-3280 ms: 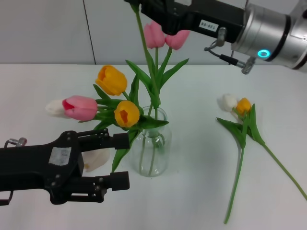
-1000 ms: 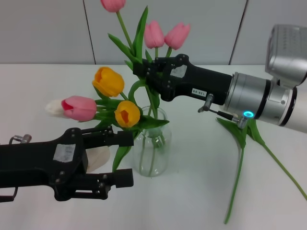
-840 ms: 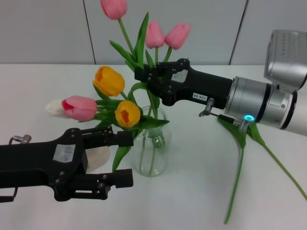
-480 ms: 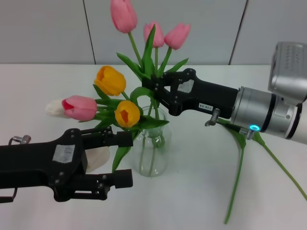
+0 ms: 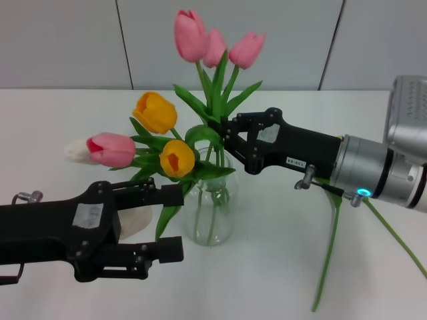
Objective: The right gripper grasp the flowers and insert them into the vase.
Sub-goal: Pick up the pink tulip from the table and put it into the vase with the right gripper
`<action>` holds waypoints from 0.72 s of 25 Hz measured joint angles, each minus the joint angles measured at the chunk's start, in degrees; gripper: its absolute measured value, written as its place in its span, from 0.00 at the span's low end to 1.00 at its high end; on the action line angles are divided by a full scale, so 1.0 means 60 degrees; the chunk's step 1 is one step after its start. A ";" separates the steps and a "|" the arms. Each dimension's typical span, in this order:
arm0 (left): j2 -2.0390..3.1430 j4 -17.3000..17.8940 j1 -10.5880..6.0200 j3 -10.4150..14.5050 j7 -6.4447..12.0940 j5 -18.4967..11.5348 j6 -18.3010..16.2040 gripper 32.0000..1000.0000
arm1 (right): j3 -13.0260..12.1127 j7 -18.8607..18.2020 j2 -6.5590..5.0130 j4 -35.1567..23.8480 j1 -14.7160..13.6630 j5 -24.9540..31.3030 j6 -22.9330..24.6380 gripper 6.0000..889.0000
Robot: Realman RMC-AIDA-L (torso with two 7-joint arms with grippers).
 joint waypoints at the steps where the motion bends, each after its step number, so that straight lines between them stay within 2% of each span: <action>1: 0.0013 -0.0029 -0.0004 0.0000 0.0018 0.0001 -0.0001 0.83 | -0.0001 -0.0002 -0.0004 0.0000 -0.0045 0.0000 -0.0001 0.06; 10: 0.0032 -0.0055 0.0000 0.0000 0.0047 0.0005 0.0000 0.83 | -0.0001 -0.0002 -0.0044 -0.0029 -0.0172 0.0005 0.0033 0.06; 18: 0.0033 -0.0056 0.0003 0.0000 0.0047 0.0005 0.0000 0.83 | -0.0041 -0.0002 -0.0044 -0.0156 -0.0306 -0.0001 0.0060 0.15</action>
